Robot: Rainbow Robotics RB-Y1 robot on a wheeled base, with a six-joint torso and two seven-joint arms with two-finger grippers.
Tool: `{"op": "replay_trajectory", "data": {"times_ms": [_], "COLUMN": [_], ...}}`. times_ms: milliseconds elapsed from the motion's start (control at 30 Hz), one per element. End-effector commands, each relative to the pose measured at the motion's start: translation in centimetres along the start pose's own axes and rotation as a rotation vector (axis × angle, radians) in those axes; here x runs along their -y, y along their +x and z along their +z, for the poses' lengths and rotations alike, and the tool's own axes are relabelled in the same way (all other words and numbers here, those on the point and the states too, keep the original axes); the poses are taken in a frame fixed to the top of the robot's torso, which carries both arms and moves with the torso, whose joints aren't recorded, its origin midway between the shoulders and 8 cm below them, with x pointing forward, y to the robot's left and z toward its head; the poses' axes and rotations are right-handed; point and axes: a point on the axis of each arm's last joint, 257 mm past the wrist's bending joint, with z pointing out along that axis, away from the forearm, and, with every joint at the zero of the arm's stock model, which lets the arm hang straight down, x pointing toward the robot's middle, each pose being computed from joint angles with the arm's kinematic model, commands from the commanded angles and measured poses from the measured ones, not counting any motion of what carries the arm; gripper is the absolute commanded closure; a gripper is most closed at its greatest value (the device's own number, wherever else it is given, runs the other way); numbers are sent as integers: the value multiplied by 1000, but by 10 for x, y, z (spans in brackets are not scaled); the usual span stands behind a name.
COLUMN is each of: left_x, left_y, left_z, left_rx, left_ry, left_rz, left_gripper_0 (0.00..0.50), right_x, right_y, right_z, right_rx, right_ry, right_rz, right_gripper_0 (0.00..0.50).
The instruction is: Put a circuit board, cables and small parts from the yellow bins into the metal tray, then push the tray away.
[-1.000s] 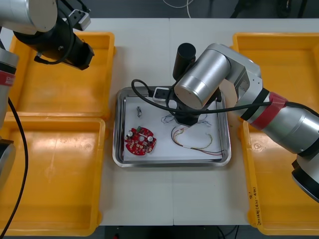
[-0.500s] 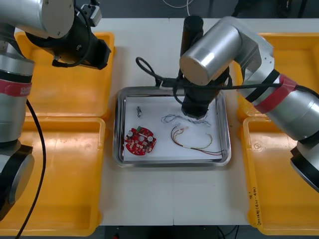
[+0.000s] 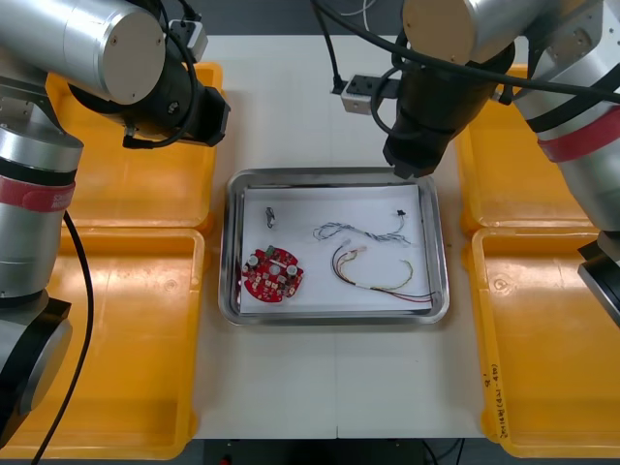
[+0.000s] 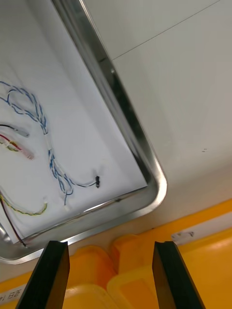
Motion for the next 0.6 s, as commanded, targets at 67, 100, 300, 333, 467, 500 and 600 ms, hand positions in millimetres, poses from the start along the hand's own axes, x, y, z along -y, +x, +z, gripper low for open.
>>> {"op": "replay_trajectory", "data": {"times_ms": [67,100,300,333,467,500,600], "left_x": [14,15,17,17,17,17,19], "left_y": [-2,-2,-3,-3,-3,-3,-3], "left_z": [-6,-6,-6,-6,-6,-6,-6], "left_rx": [19,20,24,24,23,23,23], "left_ry": [17,19,27,27,30,30,36], "left_rz": [-38,-37,-41,-41,-45,-46,-50], "left_gripper_0": [499,500,500,499,500,500,500], "right_x": [24,24,27,27,31,31,33], "right_y": [14,19,45,47,71,79,97], "right_z": [-36,-36,-42,-42,-47,-48,-51], "right_rx": [78,85,116,118,135,137,139], "right_ry": [109,109,115,113,101,96,90], "right_rz": [157,189,343,357,465,497,568], "right_gripper_0": [0,0,0,0,0,0,0]}}
